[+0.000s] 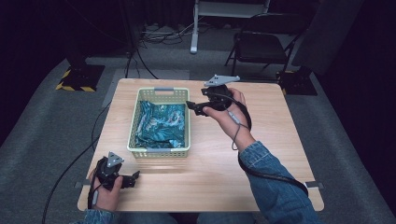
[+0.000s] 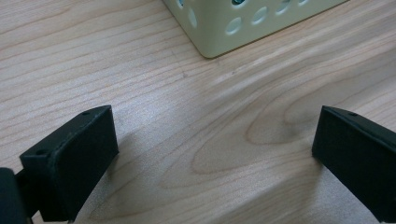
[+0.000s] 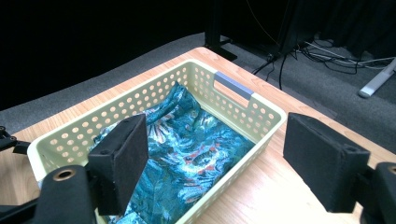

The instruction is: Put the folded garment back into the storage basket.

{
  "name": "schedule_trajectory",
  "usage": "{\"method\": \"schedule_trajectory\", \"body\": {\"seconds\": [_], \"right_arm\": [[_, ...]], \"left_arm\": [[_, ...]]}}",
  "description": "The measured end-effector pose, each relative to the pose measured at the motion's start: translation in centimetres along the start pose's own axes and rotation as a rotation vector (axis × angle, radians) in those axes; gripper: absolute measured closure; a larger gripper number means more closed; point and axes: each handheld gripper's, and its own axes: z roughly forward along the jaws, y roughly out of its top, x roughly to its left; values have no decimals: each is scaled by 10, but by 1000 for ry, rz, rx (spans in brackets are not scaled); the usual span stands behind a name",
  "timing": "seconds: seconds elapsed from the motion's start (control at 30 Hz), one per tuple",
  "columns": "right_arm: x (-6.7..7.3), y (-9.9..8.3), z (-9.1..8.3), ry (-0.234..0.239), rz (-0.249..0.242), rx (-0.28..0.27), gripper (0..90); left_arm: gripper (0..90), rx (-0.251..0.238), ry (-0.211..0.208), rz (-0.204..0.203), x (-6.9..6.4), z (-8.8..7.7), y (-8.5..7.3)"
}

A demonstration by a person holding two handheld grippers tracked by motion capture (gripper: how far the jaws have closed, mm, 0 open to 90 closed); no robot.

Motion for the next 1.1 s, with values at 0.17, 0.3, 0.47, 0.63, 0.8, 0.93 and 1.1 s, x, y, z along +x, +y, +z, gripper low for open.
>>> {"method": "schedule_trajectory", "body": {"seconds": [0.17,0.3,0.47,0.63,0.8,0.93,1.1], "right_arm": [[-4,-3,-5,-10,-6,-2,228],[-7,-4,-9,-16,-4,-7,221],[-9,-6,-14,-21,-5,-7,212],[-14,-8,-21,-30,-3,-11,203],[-17,-10,-25,-33,-2,-9,201],[-19,-12,-28,-37,0,-12,197],[-24,-14,-34,-45,9,-20,197]], "left_arm": [[2,0,-1,0,0,0,0],[2,0,0,0,0,0,0],[2,0,0,0,0,0,0],[2,0,0,0,0,0,0],[2,-1,0,0,0,0,0],[2,0,0,-1,0,0,0],[2,0,0,-1,0,0,0]]}}
